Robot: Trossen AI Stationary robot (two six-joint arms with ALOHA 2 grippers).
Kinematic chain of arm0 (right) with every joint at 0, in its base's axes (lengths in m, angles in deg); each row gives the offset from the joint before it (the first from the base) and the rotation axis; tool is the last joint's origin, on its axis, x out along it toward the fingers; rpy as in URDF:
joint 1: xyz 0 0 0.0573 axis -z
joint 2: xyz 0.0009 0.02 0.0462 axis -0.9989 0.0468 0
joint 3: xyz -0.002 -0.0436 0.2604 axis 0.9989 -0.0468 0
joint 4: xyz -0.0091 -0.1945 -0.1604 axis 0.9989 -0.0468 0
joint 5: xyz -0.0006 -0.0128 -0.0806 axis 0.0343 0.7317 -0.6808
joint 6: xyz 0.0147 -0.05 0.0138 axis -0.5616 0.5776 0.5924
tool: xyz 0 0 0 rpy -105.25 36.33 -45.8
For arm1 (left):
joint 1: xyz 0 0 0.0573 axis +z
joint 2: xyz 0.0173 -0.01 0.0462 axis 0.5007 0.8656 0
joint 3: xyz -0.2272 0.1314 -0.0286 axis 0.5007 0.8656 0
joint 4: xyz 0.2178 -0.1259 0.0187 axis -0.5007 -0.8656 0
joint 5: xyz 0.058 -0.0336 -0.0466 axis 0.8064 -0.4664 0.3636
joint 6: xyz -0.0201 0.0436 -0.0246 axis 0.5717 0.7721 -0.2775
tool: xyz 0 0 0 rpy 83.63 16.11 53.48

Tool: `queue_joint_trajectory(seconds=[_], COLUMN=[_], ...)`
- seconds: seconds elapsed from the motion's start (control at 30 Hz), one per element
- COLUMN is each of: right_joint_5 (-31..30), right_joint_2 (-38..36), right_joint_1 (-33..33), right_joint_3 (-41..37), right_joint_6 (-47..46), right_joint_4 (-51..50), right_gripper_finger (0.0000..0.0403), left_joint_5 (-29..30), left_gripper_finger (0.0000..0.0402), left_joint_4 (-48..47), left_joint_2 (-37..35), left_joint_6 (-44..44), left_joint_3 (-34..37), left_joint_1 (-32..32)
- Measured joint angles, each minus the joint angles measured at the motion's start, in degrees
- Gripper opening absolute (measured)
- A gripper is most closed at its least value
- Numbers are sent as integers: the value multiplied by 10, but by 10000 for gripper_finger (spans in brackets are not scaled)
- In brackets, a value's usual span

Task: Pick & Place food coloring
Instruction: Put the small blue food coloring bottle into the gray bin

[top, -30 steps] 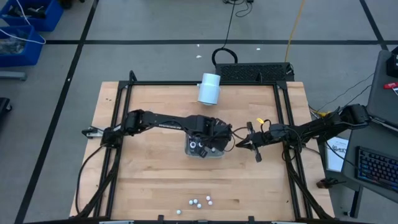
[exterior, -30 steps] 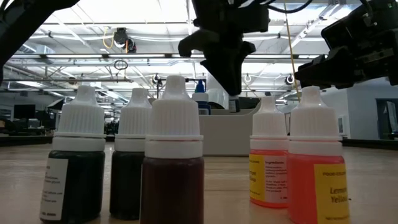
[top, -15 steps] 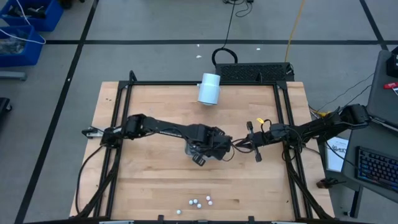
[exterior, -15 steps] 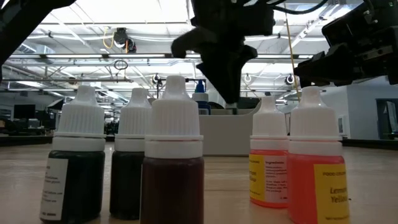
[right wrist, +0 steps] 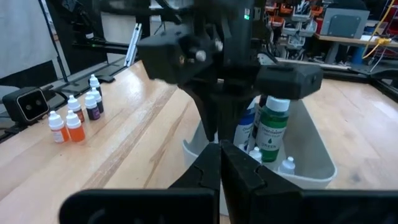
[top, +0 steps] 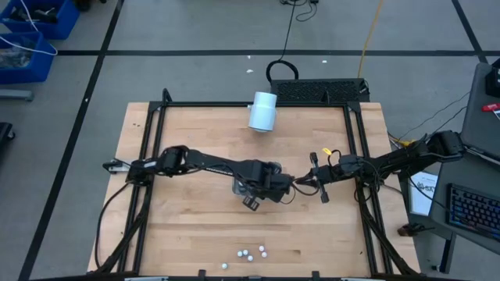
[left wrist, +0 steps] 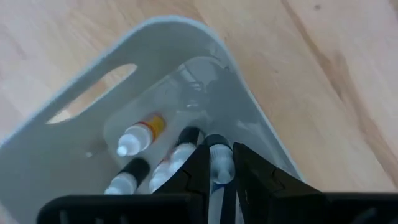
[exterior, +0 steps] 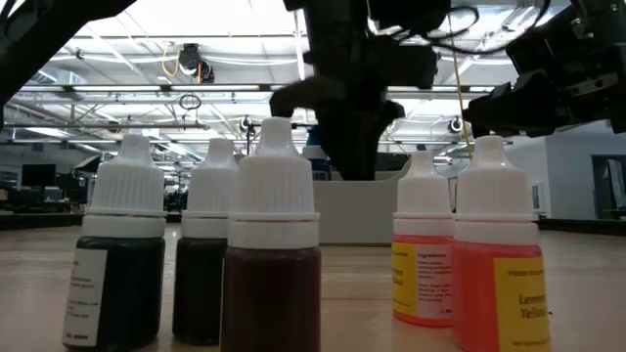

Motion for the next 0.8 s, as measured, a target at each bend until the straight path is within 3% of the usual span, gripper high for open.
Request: queue_joint_trajectory(seconds=[0.5,0.8], right_joint_5=[0,0], right_joint_2=[0,0], right_joint_1=[0,0], right_joint_3=[0,0], right_joint_6=[-6,-17], right_joint_4=[-13,-14], right_gripper_finger=[0,0], left_joint_5=[-1,14], left_gripper_finger=[66,134], left_joint_4=[1,0], left_joint_2=[21,21], left_joint_6=[15,16], left_joint_3=[0,-2], left_joint_1=[0,-9])
